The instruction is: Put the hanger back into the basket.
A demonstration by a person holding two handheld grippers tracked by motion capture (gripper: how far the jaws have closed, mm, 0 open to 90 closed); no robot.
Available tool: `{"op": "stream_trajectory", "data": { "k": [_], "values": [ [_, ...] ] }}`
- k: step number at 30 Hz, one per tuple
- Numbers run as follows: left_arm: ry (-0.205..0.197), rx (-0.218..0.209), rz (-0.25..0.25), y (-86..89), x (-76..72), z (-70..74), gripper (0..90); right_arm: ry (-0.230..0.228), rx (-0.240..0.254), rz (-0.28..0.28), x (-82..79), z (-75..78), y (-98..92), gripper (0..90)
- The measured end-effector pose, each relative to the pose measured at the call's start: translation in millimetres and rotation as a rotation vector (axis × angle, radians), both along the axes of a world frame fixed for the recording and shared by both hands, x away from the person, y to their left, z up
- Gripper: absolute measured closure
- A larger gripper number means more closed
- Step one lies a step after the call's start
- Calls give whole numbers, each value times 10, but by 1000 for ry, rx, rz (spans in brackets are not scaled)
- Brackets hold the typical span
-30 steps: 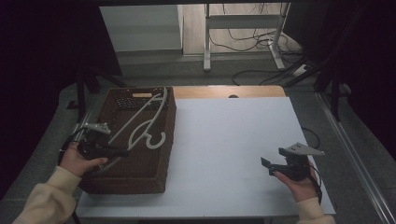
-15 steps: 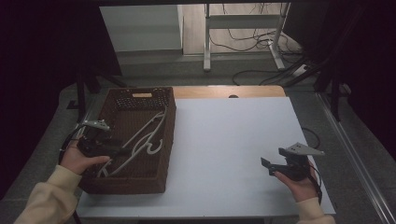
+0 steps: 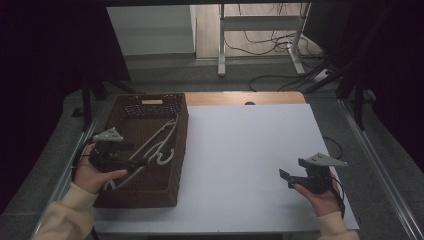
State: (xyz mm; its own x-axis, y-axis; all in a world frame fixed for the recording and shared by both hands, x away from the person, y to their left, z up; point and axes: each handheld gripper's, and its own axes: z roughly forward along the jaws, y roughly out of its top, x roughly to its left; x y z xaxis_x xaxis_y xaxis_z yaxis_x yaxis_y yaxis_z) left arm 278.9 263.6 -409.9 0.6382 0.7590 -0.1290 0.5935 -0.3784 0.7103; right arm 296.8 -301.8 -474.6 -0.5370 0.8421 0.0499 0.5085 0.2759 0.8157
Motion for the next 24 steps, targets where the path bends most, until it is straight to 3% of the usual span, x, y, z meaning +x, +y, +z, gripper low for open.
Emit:
{"op": "stream_trajectory", "data": {
  "k": [1, 3, 8, 20, 24],
  "values": [
    [-35, 6, -1, -104, -71, 24, 189, -2, 0, 4, -4, 3, 6, 163],
    [-58, 12, -7, -208, -139, 37, 189, -3, 1, 6, -7, 6, 9, 163],
    [-92, -13, -19, -404, -268, 16, 189, -7, 4, 22, -10, 8, 15, 161],
    [-86, -65, -31, -616, -474, -176, 189, 4, -1, 90, -26, -15, 87, 159],
    [-83, -60, -24, -656, -530, -274, 189, 11, -15, 114, -28, -32, 129, 159]
  ]
}}
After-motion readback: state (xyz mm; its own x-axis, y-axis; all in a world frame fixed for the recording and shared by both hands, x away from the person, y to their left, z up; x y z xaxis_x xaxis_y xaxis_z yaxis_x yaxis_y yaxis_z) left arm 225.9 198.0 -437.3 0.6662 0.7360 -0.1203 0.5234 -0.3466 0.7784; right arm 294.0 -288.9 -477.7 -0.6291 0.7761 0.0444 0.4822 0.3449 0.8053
